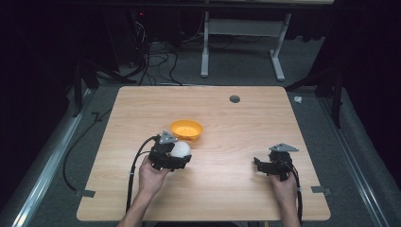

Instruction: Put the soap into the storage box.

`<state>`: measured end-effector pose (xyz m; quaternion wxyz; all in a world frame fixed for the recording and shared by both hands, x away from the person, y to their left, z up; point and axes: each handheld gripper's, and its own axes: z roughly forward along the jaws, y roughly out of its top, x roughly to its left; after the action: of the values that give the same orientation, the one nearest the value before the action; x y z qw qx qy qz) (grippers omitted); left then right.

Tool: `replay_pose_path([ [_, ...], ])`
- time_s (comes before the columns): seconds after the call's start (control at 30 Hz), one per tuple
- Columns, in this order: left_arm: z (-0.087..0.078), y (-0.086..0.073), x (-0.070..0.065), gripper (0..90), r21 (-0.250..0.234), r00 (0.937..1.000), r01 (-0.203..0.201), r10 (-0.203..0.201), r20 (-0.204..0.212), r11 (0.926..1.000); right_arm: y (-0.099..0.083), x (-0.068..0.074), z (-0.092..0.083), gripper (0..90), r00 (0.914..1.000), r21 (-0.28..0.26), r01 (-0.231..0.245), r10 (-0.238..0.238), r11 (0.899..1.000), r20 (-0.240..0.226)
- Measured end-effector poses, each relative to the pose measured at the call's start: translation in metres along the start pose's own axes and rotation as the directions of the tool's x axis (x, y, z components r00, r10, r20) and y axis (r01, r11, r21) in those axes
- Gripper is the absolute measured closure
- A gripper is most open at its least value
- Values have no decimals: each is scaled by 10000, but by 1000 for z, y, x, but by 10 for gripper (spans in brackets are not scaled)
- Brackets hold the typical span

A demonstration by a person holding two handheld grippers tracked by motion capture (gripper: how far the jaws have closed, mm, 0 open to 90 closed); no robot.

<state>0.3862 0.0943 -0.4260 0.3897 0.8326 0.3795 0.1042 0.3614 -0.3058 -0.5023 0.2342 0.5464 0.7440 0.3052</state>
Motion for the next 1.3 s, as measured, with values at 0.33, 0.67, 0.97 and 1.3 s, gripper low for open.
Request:
replay_pose_path([
  [0.33,-3,8,7,244,-117,9999,53,-54,-147,9999,0,0,0,192,10000,8,-40,40,10000,-9],
  [0.67,-2,15,15,244,-142,9992,139,-144,-366,9998,0,0,0,190,10000,10,-10,10,10000,-25],
  [0.97,-1,17,24,244,-161,9985,316,-323,-443,9994,0,0,0,190,10000,9,-12,12,10000,-26],
  [1.3,2,25,35,244,-68,9968,354,-358,-714,9993,0,0,0,190,10000,12,-6,6,10000,-21],
])
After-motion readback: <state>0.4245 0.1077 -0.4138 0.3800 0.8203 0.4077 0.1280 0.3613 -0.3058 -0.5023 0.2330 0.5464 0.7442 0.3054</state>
